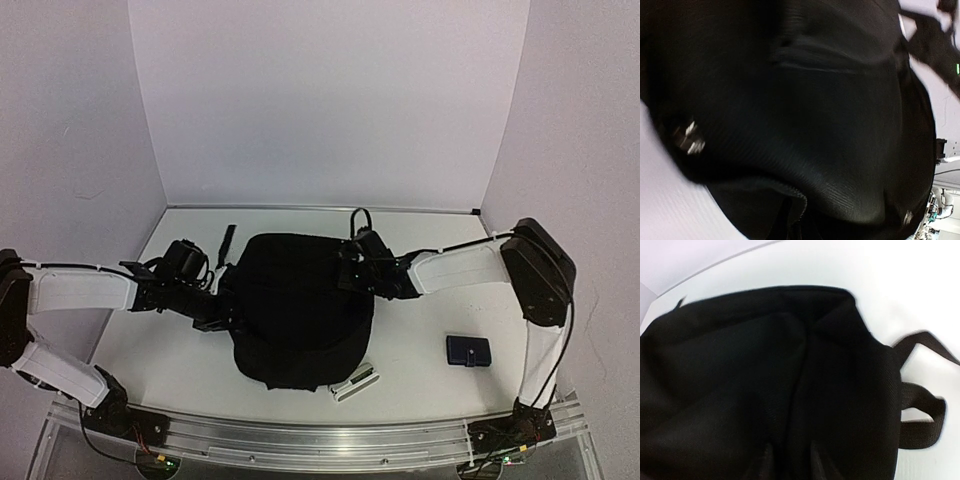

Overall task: Pack the student bag
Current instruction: Adjust the student bag at the center of the board.

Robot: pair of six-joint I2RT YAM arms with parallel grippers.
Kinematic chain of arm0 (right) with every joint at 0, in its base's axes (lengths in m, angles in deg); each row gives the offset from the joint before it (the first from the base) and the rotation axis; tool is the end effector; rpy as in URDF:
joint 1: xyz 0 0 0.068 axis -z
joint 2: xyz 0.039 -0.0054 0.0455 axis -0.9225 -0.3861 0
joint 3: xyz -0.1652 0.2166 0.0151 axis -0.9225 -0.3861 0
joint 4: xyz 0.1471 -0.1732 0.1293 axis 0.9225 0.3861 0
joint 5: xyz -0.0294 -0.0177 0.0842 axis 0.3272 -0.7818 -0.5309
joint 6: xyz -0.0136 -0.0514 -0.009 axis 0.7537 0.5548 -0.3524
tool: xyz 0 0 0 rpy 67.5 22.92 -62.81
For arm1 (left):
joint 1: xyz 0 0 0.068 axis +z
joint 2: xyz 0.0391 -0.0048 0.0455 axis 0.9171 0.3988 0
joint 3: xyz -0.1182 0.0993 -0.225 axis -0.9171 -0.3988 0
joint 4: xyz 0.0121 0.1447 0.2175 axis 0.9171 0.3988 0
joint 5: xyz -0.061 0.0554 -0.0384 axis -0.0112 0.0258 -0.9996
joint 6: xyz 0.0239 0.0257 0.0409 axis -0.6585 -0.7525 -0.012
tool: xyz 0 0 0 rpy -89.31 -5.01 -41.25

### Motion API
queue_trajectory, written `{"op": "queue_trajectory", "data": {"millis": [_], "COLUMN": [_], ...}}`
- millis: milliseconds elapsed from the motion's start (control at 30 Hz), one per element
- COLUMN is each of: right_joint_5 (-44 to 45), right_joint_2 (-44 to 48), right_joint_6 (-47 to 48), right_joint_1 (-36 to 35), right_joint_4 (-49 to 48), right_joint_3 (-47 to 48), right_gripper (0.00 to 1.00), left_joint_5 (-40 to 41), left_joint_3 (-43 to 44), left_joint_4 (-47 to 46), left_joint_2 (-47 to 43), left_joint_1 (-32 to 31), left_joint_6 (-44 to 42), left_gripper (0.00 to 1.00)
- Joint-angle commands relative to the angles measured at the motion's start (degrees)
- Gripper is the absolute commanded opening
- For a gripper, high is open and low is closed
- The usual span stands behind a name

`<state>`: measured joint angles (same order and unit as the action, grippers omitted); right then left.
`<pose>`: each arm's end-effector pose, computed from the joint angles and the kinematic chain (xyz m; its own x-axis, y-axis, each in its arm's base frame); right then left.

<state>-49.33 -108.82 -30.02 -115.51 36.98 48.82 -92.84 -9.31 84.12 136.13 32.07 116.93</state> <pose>0.2896 0.3093 0.1671 -0.6897 0.1547 -0.7073 -0.1694 0.9154 0.3653 0.2038 -0.1599 0.1828 -0.9452 0.0595 -0.3211 0.2662 0.7099 -0.6521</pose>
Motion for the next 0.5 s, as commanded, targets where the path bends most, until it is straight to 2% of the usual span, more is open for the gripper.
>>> {"op": "queue_trajectory", "data": {"millis": [0,67,167,267,367,467], "right_joint_5": [-3.65,-4.57,-3.75,-2.71,-2.90,-2.84], "right_joint_2": [-5.87,-6.06,-3.97,1.10,7.83,14.95], "right_joint_6": [12.12,14.46,15.92,14.92,11.49,6.69], "right_joint_1": [0.41,0.42,0.34,0.27,-0.24,-1.08], "right_joint_4": [-5.64,-4.90,-2.60,1.44,4.01,7.95], "right_joint_3": [11.47,13.94,13.74,10.17,3.46,-2.49], "right_gripper": [0.36,0.52,0.67,0.72,0.79,0.84], "left_joint_5": [1.35,3.55,7.05,11.95,15.44,17.40], "left_joint_3": [-0.13,1.16,3.72,6.27,9.15,12.88], "left_joint_4": [-8.21,-8.21,-4.37,0.23,4.66,8.68], "left_joint_2": [-4.23,-4.45,-4.74,-6.40,-7.98,-7.41], "left_joint_1": [-9.14,-12.64,-14.59,-14.59,-14.64,-14.68], "left_joint_6": [5.44,5.99,5.76,4.17,1.55,-2.26], "left_gripper": [0.01,0.08,0.31,0.50,0.59,0.65]}}
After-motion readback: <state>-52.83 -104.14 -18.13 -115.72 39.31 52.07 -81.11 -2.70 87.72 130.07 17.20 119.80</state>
